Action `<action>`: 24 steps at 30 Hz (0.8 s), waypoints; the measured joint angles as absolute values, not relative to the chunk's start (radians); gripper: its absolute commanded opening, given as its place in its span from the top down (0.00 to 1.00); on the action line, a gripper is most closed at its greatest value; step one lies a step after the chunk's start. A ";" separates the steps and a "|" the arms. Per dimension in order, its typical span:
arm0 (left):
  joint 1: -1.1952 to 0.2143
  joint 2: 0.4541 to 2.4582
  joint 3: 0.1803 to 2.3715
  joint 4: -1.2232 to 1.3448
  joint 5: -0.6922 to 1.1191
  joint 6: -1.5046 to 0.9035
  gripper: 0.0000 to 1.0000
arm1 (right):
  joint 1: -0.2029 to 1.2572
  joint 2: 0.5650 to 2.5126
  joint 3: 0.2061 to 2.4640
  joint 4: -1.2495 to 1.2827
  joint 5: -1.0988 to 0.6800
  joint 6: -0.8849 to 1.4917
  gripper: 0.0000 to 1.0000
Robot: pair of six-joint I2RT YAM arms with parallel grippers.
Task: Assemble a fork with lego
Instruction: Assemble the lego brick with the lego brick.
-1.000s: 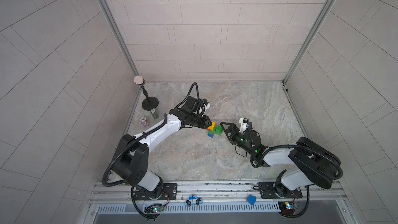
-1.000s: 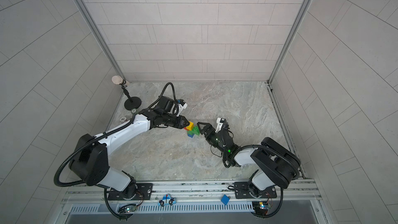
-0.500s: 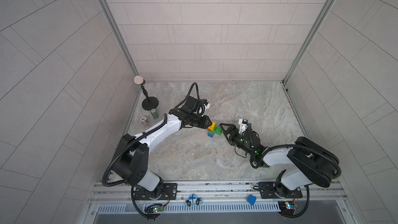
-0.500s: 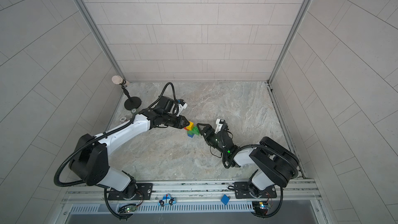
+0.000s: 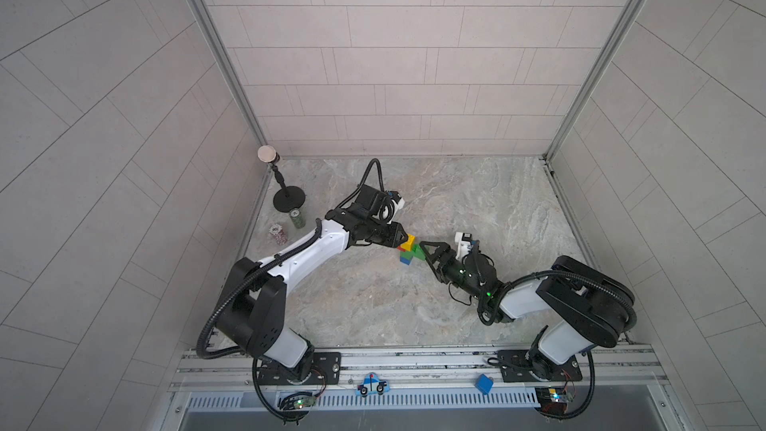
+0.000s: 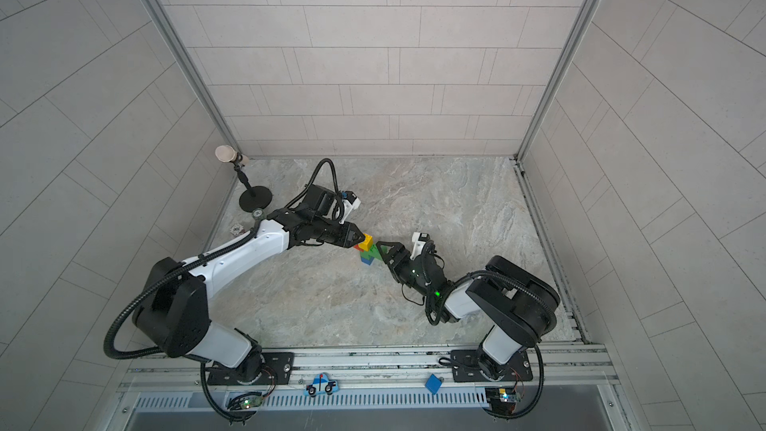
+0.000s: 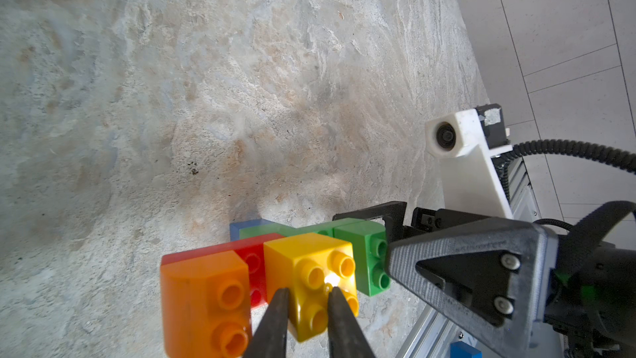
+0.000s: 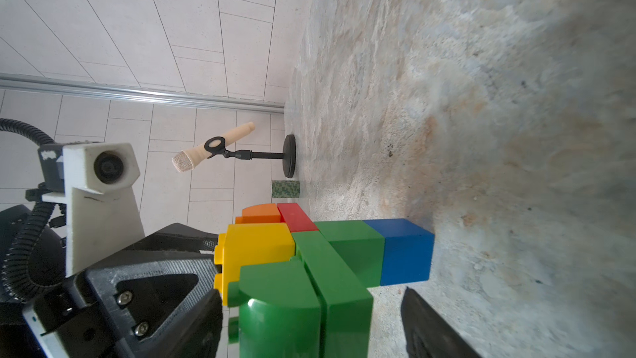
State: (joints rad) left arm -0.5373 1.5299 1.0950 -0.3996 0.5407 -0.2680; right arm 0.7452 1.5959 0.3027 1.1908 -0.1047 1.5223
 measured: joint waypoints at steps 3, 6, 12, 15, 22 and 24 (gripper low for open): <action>-0.537 1.530 1.095 -0.400 0.541 -0.268 0.76 | 0.746 1.603 0.303 1.205 -0.105 1.524 0.22; -0.537 1.530 1.095 -0.400 0.541 -0.268 0.76 | 0.746 1.615 0.307 1.211 -0.105 1.526 0.24; -0.537 1.530 1.095 -0.400 0.541 -0.268 0.76 | 0.752 1.628 0.311 1.232 -0.104 1.532 0.29; -0.537 1.530 1.095 -0.400 0.541 -0.268 0.76 | 0.754 1.632 0.311 1.243 -0.104 1.536 0.32; -0.537 1.530 1.095 -0.401 0.541 -0.268 0.76 | 0.754 1.633 0.311 1.253 -0.102 1.545 0.38; -0.537 1.530 1.095 -0.401 0.540 -0.268 0.76 | 0.754 1.633 0.311 1.253 -0.101 1.547 0.40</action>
